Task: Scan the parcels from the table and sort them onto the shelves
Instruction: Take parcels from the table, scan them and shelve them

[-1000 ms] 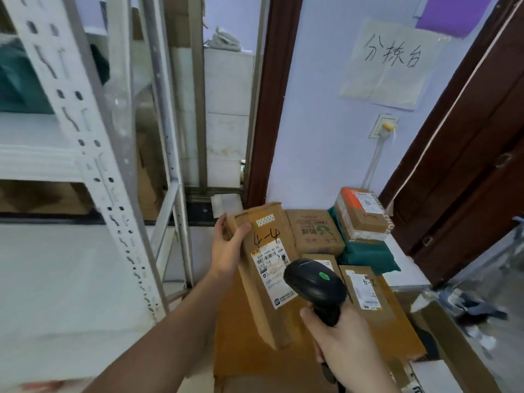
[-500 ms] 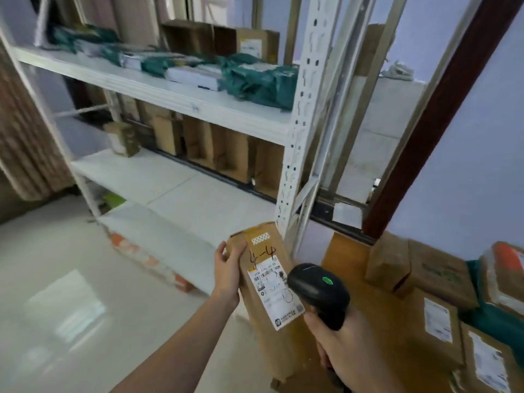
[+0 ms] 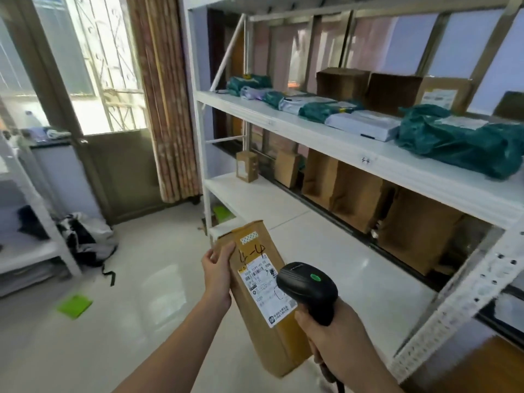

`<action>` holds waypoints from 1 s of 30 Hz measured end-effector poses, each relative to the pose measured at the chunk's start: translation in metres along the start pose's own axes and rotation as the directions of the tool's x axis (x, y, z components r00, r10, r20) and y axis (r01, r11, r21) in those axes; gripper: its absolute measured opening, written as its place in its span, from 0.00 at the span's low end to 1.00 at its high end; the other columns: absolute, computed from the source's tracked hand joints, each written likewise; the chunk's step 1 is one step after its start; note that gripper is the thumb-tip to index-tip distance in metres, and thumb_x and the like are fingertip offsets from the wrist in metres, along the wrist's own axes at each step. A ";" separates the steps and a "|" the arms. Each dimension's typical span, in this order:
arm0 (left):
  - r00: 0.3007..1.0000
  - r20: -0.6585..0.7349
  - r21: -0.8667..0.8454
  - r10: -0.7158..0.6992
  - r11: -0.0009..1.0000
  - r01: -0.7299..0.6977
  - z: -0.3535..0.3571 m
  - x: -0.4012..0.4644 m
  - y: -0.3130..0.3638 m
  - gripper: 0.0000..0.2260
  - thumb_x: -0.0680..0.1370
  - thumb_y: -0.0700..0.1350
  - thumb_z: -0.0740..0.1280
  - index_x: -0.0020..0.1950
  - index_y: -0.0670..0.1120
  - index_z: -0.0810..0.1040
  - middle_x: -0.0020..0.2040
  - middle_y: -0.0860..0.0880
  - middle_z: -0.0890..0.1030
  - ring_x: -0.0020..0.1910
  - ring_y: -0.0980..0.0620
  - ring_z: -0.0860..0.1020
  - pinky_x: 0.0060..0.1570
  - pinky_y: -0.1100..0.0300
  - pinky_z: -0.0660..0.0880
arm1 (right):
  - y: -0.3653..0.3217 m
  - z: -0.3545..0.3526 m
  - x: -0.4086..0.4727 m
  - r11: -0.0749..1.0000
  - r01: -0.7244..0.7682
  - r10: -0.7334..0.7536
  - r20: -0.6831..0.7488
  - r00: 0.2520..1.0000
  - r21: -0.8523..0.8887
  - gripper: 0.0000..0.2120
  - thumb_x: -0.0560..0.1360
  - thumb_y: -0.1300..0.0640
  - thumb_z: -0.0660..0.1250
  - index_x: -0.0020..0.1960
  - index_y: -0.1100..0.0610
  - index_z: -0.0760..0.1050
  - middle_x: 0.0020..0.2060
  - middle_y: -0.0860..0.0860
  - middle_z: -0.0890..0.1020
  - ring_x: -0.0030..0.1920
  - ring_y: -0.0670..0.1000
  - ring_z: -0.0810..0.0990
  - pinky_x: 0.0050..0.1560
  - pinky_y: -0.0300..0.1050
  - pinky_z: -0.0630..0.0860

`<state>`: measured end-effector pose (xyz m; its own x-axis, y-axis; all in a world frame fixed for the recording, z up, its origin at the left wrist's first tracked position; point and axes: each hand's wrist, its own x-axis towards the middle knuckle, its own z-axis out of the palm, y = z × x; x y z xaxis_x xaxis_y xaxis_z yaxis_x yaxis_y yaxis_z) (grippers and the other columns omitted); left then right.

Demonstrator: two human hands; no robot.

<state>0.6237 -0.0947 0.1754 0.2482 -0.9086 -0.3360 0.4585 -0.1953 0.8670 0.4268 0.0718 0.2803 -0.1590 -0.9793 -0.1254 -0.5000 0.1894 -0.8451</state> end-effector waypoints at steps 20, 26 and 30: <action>0.980 -0.187 -0.036 0.061 0.997 -0.069 -0.007 0.313 0.123 0.41 0.67 0.64 0.76 0.73 0.49 0.67 0.61 0.42 0.83 0.56 0.43 0.85 0.49 0.49 0.82 | -0.123 0.114 0.325 0.994 0.107 -0.110 0.214 0.971 0.028 0.05 0.76 0.50 0.71 0.48 0.45 0.75 0.28 0.43 0.79 0.31 0.43 0.79 0.34 0.35 0.77; 0.976 -0.215 -0.055 0.026 0.998 -0.038 0.005 0.407 0.143 0.37 0.70 0.64 0.76 0.72 0.49 0.69 0.60 0.42 0.84 0.54 0.43 0.86 0.51 0.47 0.83 | -0.152 0.136 0.408 0.997 0.077 -0.080 0.213 0.974 0.025 0.04 0.76 0.52 0.71 0.48 0.45 0.75 0.29 0.46 0.79 0.27 0.45 0.78 0.31 0.36 0.78; 0.988 -0.154 -0.051 -0.002 0.999 -0.006 0.014 0.477 0.159 0.33 0.74 0.61 0.76 0.73 0.48 0.71 0.57 0.43 0.86 0.52 0.43 0.88 0.45 0.50 0.83 | -0.171 0.160 0.466 0.998 0.055 -0.054 0.190 0.980 -0.001 0.04 0.76 0.51 0.71 0.46 0.45 0.75 0.26 0.44 0.78 0.26 0.42 0.78 0.31 0.35 0.78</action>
<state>0.8028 -0.5643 0.1579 0.3760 -0.8404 -0.3903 0.4996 -0.1709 0.8493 0.5740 -0.4282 0.2831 0.0328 -0.9839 -0.1757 -0.5086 0.1349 -0.8504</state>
